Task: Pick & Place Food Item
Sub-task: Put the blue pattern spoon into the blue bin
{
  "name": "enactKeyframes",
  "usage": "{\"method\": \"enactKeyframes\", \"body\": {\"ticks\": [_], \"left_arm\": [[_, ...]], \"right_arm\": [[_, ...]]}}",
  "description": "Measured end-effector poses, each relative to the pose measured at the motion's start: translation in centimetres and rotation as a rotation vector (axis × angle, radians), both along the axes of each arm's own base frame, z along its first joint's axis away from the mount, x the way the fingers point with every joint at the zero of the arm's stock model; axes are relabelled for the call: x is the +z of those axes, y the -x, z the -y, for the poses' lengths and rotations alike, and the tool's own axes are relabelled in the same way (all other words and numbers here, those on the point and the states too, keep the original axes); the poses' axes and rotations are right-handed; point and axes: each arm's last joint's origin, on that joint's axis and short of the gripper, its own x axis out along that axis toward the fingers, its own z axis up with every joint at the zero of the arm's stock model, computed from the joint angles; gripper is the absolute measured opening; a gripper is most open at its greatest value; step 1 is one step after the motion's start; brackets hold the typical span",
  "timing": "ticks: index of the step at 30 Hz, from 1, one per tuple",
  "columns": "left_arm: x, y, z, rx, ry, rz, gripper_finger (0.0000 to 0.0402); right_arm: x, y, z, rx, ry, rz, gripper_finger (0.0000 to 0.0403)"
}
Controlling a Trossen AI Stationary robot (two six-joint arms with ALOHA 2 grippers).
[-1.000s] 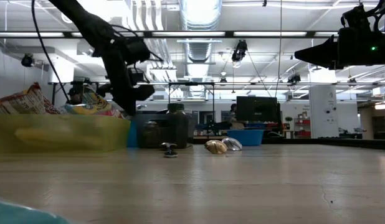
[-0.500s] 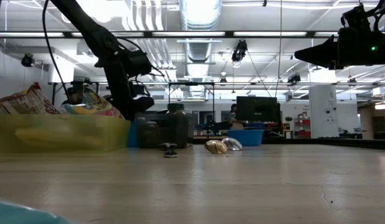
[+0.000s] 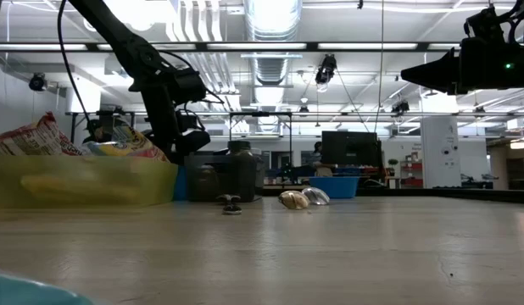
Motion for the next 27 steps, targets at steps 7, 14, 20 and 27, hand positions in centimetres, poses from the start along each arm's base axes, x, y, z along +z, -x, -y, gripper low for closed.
{"method": "enactKeyframes", "body": {"ticks": [7,14,20,27], "left_arm": [[0.0,0.0,0.0,0.000,-0.001,0.001,0.0152],[1.5,0.1,0.6,-0.026,-0.026,0.023,0.0152],[5.1,0.7,3.0,-0.099,-0.085,0.074,0.0152],[9.3,1.4,8.3,-0.215,-0.128,0.149,0.0152]], "right_arm": [[0.0,0.0,0.0,0.001,0.000,0.000,0.0157],[0.0,0.0,0.0,0.000,0.000,0.000,0.0157],[0.0,0.0,0.0,0.000,0.000,0.001,0.0157],[0.0,0.0,0.0,0.001,0.000,0.001,0.0157]]}}
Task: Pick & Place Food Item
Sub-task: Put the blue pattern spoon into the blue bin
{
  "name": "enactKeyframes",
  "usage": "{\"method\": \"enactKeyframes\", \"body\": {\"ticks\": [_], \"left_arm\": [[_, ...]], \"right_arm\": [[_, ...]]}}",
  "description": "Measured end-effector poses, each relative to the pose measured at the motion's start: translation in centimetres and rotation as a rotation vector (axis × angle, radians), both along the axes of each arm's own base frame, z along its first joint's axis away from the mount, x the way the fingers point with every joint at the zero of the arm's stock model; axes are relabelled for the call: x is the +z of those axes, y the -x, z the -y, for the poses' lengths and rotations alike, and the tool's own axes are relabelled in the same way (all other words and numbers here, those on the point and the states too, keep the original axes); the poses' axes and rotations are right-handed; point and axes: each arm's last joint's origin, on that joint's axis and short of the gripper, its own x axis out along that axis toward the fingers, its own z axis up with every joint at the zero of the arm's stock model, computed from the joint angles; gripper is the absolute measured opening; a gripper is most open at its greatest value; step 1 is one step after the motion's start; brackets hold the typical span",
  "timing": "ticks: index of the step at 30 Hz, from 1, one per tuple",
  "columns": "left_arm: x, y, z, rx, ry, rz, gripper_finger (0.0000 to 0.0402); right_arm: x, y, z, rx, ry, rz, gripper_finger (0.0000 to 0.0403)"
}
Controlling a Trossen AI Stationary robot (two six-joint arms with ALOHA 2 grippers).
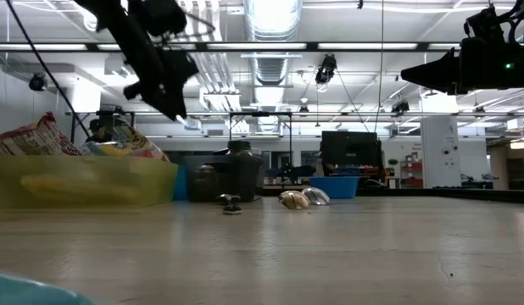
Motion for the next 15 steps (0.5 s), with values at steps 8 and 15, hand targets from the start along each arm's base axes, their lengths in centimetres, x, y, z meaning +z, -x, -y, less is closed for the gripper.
{"method": "enactKeyframes", "body": {"ticks": [8,15], "left_arm": [[2.5,-0.1,7.7,-0.216,-0.080,0.068,0.0152],[2.2,-0.8,15.1,-0.455,-0.206,0.034,0.0194]], "right_arm": [[0.0,0.0,0.0,0.000,0.000,0.000,0.0157],[0.0,0.0,0.0,0.000,0.000,0.000,0.0157]]}}
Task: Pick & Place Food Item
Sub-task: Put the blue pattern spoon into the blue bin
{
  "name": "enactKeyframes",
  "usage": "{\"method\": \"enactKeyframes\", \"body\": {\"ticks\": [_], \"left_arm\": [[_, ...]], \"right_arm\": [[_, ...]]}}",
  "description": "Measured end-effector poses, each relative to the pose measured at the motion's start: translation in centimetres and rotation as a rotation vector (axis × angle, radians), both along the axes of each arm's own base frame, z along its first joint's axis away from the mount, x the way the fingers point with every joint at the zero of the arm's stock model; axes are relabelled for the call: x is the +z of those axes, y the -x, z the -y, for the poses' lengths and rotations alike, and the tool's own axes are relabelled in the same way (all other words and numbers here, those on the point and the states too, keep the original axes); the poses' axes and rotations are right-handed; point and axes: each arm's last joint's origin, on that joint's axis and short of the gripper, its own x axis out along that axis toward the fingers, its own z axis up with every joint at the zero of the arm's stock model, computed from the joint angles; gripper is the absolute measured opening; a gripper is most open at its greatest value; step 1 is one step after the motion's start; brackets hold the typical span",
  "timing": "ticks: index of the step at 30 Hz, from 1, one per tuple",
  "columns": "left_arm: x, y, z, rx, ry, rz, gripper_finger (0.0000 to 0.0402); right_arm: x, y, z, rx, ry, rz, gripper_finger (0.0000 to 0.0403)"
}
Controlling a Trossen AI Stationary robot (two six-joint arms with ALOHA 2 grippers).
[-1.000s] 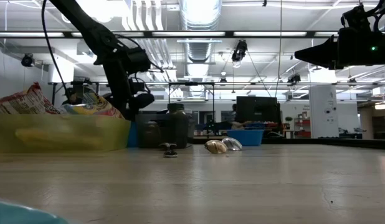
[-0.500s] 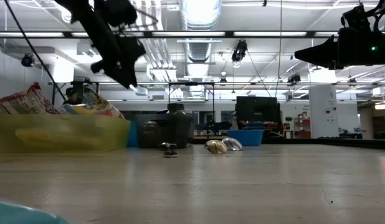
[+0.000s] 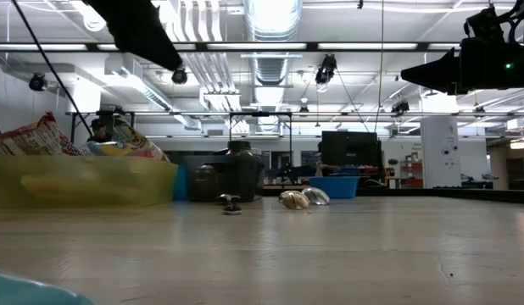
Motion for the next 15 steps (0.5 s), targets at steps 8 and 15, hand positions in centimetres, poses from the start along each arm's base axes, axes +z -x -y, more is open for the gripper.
{"method": "enactKeyframes", "body": {"ticks": [8,15], "left_arm": [[-1.2,-0.3,8.0,-0.381,0.084,0.009,0.0281],[-3.1,-0.6,11.7,-0.463,0.137,-0.010,0.0290]], "right_arm": [[0.0,0.0,0.0,0.000,0.000,0.000,0.0157],[0.0,0.0,0.0,0.000,0.000,0.000,0.0157]]}}
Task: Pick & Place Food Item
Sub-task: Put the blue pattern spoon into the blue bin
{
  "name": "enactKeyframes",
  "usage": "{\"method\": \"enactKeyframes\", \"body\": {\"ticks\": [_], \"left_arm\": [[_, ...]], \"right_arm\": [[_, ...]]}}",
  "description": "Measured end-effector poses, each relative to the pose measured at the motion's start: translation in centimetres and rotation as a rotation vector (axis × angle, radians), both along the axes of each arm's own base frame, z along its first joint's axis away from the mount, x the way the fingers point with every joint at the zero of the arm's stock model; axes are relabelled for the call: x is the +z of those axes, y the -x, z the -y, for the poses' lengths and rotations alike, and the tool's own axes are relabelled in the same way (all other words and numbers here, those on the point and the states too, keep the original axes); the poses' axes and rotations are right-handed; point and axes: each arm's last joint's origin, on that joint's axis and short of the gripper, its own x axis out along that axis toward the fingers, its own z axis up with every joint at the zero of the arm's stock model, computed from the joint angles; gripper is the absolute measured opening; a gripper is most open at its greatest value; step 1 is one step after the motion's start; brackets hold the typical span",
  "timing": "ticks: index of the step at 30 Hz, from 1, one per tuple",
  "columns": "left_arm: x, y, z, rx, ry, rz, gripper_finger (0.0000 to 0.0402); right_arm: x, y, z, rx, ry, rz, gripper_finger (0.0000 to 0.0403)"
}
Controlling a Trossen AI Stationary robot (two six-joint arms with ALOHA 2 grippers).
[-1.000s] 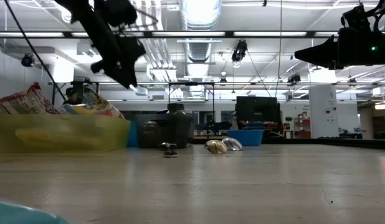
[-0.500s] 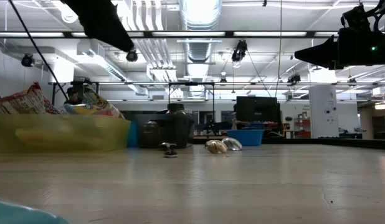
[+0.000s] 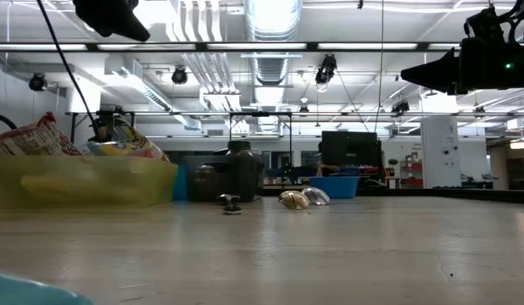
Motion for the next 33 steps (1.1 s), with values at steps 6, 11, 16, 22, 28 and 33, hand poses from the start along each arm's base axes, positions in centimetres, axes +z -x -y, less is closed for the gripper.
{"method": "enactKeyframes", "body": {"ticks": [6,11,16,22,28,33], "left_arm": [[-1.7,-0.7,1.2,0.022,0.067,-0.054,0.0290],[-3.3,-1.1,2.8,-0.038,0.093,-0.102,0.0290],[-4.1,-1.1,4.9,-0.085,0.123,-0.079,0.0290],[-4.3,-1.0,7.3,-0.142,0.135,-0.069,0.0290],[-5.2,-1.6,9.4,-0.172,0.114,-0.093,0.0290],[-7.2,-2.3,10.7,-0.175,0.076,-0.137,0.0290]], "right_arm": [[0.0,0.0,0.0,0.000,0.000,0.000,0.0157],[0.0,0.0,0.0,0.000,0.000,0.000,0.0157],[0.0,0.0,0.0,0.000,0.000,0.000,0.0157],[0.0,0.0,0.0,0.000,0.000,0.000,0.0157],[0.0,0.0,0.0,0.000,0.000,0.000,0.0157],[0.0,0.0,0.0,0.000,0.000,0.000,0.0157]]}}
